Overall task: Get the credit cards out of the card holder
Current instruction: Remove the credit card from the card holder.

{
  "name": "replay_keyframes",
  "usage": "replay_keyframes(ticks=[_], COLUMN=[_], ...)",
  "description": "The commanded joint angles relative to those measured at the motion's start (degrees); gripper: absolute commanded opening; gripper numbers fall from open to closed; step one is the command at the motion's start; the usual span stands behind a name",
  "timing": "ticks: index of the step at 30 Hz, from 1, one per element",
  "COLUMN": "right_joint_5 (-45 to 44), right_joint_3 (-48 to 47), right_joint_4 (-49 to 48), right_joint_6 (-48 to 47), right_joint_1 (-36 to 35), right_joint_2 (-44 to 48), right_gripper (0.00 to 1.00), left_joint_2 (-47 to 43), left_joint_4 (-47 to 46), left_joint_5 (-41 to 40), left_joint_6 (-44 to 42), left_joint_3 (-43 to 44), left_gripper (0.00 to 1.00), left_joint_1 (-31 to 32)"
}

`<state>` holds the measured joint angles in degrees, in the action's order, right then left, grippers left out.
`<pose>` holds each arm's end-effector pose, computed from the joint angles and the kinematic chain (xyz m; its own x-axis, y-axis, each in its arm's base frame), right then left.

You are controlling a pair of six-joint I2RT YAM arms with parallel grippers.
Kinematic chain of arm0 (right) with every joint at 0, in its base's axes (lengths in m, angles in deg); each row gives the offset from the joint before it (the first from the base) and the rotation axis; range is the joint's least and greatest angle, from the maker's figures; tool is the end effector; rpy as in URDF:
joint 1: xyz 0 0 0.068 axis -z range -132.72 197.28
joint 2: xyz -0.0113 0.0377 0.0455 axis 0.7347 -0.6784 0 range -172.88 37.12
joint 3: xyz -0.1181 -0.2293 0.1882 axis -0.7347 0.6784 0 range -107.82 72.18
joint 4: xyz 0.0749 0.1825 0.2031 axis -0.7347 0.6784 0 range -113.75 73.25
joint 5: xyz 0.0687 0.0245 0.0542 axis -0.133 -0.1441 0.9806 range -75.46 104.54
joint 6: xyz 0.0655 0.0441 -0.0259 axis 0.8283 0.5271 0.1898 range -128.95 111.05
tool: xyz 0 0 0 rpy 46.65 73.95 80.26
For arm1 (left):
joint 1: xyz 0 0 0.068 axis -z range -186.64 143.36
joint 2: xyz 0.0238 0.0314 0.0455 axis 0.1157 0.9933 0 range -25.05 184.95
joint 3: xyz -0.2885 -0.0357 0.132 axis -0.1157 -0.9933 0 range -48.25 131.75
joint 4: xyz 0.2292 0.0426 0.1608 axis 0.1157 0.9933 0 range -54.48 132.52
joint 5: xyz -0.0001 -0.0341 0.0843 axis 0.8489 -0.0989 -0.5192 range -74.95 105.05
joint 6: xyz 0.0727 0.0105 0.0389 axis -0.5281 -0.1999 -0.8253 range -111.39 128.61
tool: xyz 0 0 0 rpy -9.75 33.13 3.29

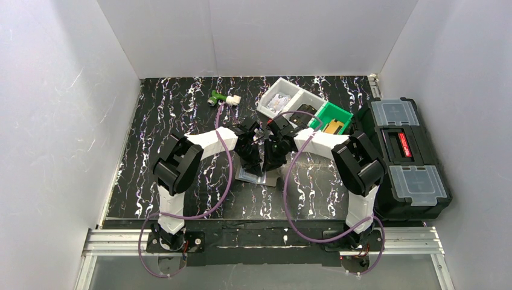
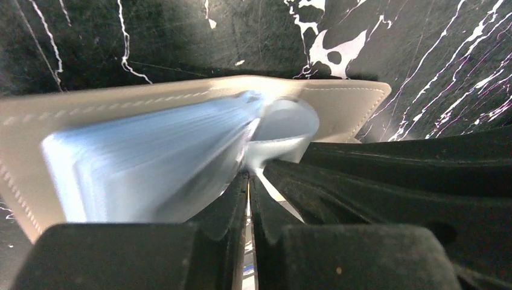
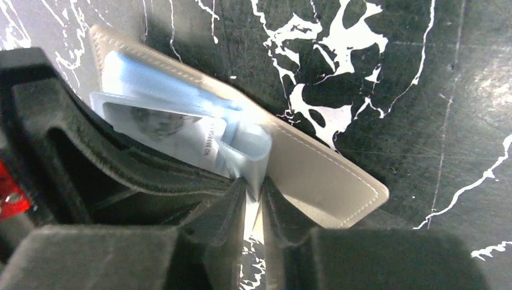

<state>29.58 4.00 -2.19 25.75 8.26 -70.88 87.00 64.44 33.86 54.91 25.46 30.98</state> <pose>0.3220 0.2852 0.1580 -0.9618 -0.0719 -0.2641 -0.1912 0.8671 0.4600 0.3340 -0.2870 0.1516 -0.9938 -0.0982 -0.0521 -0.0608 0.8725 -0.4848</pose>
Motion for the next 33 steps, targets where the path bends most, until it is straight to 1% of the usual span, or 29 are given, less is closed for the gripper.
replay_keyframes(ticks=[1,3,5,7,11,13,14,18,20,23,24,28,31,33], right_joint_5=[-2.6,-3.9,-4.6,-4.5,-2.8,-1.1,0.2,6.3,9.2,10.6,10.0,5.2,3.3,3.1], right_joint_3=[-2.6,-3.7,-4.4,-5.1,-5.9,-5.9,-5.9,-5.5,-6.1,-7.8,-8.6,-12.2,-12.7,-12.9], right_joint_4=[2.6,3.4,3.7,3.7,3.1,2.3,1.8,-0.5,-0.9,-0.3,0.6,5.6,7.4,8.1], right_joint_6=[-2.2,-3.7,-5.4,-7.6,-11.4,-12.4,-12.9,-14.6,-15.7,-16.2,-16.3,-15.6,-13.9,-12.4], right_joint_1=[-1.1,-0.9,-0.6,-0.2,0.6,1.2,1.6,3.0,3.8,4.6,4.8,4.8,4.8,4.8], right_joint_2=[-3.7,-4.8,-5.5,-5.9,-6.4,-6.5,-6.4,-6.3,-6.5,-7.2,-7.6,-8.4,-5.3,-2.9], right_gripper=[0.16,0.07,0.02,0.01,0.01,0.01,0.01,0.01,0.01,0.01,0.04,0.22,0.36,0.47], left_joint_2=[-2.8,-4.5,-6.3,-7.8,-9.5,-9.3,-8.9,-5.9,-4.5,-2.7,-2.3,-1.7,-1.8,-2.0], left_joint_4=[2.4,3.6,5.0,6.5,9.8,9.9,9.8,8.9,8.9,8.6,8.1,7.5,6.9,6.2], left_joint_5=[-1.1,-1.7,-2.7,-4.1,-8.3,-8.4,-8.1,-6.3,-6.7,-7.0,-6.9,-7.3,-7.5,-7.4], left_joint_6=[-1.5,-2.3,-3.0,-4.1,-6.5,-7.3,-7.8,-10.0,-10.4,-10.6,-10.6,-9.9,-8.7,-8.0], left_joint_3=[1.0,1.9,2.7,3.4,4.0,3.7,3.7,4.7,4.7,3.9,3.3,1.4,-0.3,-1.3], left_gripper=[0.07,0.11,0.14,0.17,0.18,0.16,0.14,0.07,0.04,0.00,0.00,0.00,0.00,0.00], left_joint_1=[-0.1,-0.3,-0.9,-1.6,-3.4,-4.6,-4.9,-4.9,-4.9,-4.9,-4.9,-4.9,-4.9,-4.9])
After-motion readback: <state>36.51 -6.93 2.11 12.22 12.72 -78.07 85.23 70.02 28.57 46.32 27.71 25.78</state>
